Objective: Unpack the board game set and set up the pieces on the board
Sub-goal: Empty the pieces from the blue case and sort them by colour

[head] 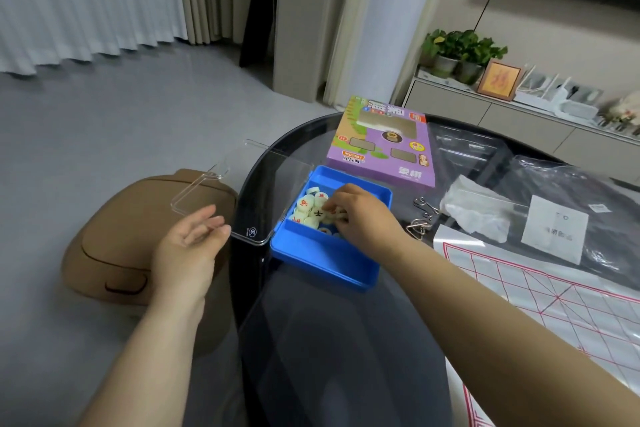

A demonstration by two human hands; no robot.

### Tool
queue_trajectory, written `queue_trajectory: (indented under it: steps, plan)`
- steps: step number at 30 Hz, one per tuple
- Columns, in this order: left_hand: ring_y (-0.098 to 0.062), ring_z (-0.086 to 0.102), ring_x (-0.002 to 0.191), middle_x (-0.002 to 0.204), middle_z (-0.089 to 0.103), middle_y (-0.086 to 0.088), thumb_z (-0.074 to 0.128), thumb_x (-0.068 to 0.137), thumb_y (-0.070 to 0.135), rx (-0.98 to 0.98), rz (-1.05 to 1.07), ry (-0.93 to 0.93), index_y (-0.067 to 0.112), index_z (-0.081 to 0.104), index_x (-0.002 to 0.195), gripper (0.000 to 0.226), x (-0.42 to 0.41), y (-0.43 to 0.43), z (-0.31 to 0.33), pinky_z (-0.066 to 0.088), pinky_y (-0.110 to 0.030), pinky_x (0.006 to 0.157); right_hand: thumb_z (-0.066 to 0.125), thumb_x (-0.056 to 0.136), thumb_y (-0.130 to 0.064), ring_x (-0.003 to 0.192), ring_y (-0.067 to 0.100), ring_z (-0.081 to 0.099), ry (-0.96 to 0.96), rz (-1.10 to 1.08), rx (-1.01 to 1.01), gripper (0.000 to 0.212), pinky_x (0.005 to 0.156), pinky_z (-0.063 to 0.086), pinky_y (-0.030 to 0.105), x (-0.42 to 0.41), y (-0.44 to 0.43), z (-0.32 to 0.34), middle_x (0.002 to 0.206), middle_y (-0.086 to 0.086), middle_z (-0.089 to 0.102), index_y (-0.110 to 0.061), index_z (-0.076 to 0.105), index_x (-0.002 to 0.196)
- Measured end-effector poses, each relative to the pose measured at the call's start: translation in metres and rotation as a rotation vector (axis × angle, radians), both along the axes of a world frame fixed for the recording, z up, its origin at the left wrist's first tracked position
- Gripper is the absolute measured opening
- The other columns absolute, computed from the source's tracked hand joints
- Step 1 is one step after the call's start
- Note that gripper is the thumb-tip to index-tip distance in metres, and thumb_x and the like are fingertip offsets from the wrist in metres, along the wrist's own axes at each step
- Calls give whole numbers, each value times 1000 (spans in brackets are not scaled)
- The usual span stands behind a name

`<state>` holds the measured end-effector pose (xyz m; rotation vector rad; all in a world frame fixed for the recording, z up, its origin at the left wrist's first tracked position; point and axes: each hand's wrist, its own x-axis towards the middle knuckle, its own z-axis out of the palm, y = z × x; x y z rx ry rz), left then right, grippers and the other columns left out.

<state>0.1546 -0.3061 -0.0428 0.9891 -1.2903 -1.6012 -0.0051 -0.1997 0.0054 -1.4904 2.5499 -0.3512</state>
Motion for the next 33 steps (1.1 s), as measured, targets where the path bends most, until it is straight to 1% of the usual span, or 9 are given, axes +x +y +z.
queue_trajectory:
  steps: [2,4,9,12,15,19,27,31,33]
  plan:
    - [3,53,71,84,58,3,54,83,-9,-9,3,-6,13,53,116,40,0,0,1,42,2,63,52,88,-5,117,24,47,-7,-8,7,36,94,41,31,1,-1,1,132,6,45,-12,53,123]
    - [1,52,75,83,57,3,54,83,-9,-15,1,-14,13,53,115,39,1,1,2,43,-3,66,52,88,-7,117,24,47,-28,-7,35,39,93,41,29,0,-3,4,132,5,43,-13,50,126]
    - [-6,54,80,102,56,-6,54,83,-7,-17,-7,-31,11,54,117,38,2,3,4,37,-20,84,50,91,-12,114,25,49,26,15,218,36,93,42,29,-2,-15,12,131,9,44,-13,48,127]
    - [-2,52,79,100,56,-6,54,83,-7,-21,-14,-35,11,54,116,38,3,3,4,38,-16,80,47,92,-13,112,27,51,94,29,276,35,88,43,30,2,-17,14,128,11,44,-10,46,126]
    - [0,52,77,87,58,0,53,84,-8,-25,-19,-39,13,53,115,38,3,3,4,40,-10,72,47,92,-13,111,28,51,127,29,271,36,87,43,31,6,-16,15,127,12,44,-8,44,127]
    - [-14,52,92,100,56,-6,54,85,-4,-18,-40,-76,9,52,119,36,4,5,4,37,-21,85,47,92,-10,112,27,51,121,9,262,33,89,43,31,7,-14,14,127,12,49,-7,45,125]
    - [-13,49,100,107,55,-7,57,87,9,-57,-114,-163,10,42,130,46,2,7,-4,32,-24,88,46,92,-8,111,25,52,14,-59,74,30,88,43,31,5,-3,11,125,9,54,-11,51,122]
    - [-18,48,114,108,55,-3,56,88,22,-70,-106,-245,12,30,139,58,2,7,-7,29,-26,94,44,93,-11,101,23,58,-72,-137,-127,28,73,41,23,4,11,27,117,8,61,-10,55,118]
    - [-22,45,121,119,55,-7,56,88,27,-77,-87,-304,13,26,141,62,4,9,-5,29,-29,95,47,92,-13,92,19,56,-79,-154,-230,27,71,37,17,4,24,37,109,5,63,-9,57,117]
